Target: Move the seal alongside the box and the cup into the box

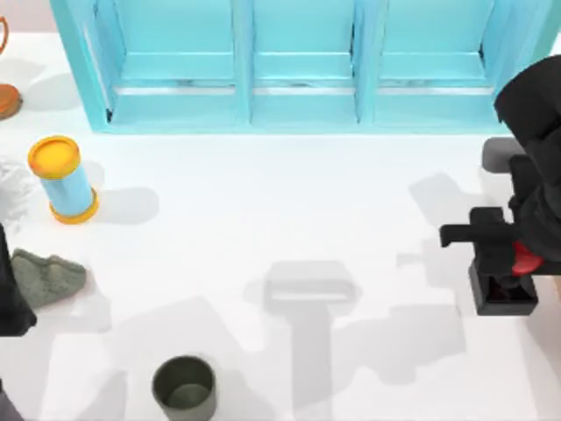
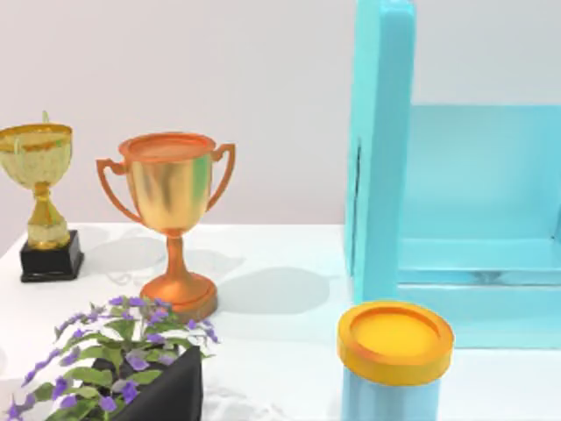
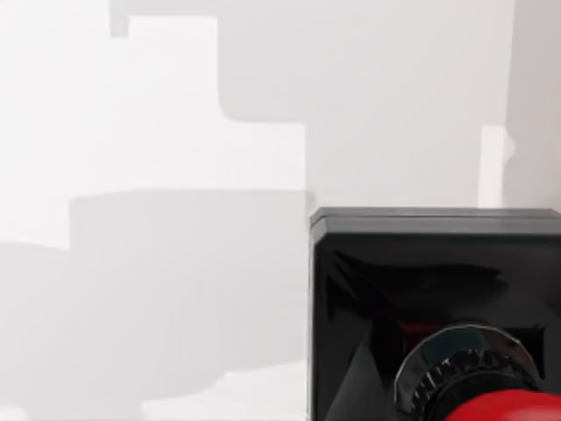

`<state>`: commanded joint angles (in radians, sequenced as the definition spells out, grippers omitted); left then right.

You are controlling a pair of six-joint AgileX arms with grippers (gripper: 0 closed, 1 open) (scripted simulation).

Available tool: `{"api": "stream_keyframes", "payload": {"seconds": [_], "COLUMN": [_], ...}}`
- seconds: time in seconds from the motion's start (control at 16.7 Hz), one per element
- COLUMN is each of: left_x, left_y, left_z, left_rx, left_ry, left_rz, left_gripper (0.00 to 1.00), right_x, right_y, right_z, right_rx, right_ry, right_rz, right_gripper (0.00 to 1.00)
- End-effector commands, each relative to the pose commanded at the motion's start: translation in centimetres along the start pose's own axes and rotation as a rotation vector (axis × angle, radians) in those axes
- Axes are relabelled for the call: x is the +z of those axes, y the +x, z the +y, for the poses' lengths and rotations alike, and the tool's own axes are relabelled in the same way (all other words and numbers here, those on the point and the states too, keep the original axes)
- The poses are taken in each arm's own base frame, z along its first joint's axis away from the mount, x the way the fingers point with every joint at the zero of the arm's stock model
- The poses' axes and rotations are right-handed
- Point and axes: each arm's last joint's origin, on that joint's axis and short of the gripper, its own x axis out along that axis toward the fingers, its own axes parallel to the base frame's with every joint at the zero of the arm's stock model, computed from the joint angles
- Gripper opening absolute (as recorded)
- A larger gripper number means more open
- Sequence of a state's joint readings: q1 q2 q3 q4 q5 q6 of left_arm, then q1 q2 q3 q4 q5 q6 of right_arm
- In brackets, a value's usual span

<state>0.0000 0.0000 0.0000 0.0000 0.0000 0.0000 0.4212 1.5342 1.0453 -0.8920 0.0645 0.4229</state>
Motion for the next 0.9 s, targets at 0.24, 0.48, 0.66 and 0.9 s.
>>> {"api": "stream_keyframes", "payload": {"seconds": [0.24,0.48,0.66,0.9], "left_x": [0.0,0.0,0.0,0.0], "left_y": [0.0,0.0,0.0,0.0], "left_z": [0.0,0.0,0.0,0.0], "left_rx": [0.0,0.0,0.0,0.0], "left_ry": [0.0,0.0,0.0,0.0], "left_rz": [0.0,0.0,0.0,0.0], "left_gripper": [1.0,1.0,1.0,1.0], "right_x": [0.0,0.0,0.0,0.0], "right_y": [0.0,0.0,0.0,0.0], "right_z": [0.0,0.0,0.0,0.0], "right_rx": [0.0,0.0,0.0,0.0], "right_ry": [0.0,0.0,0.0,0.0], "right_rz": [0.0,0.0,0.0,0.0], "right_gripper": [0.15,0.45,0.68,0.98]}}
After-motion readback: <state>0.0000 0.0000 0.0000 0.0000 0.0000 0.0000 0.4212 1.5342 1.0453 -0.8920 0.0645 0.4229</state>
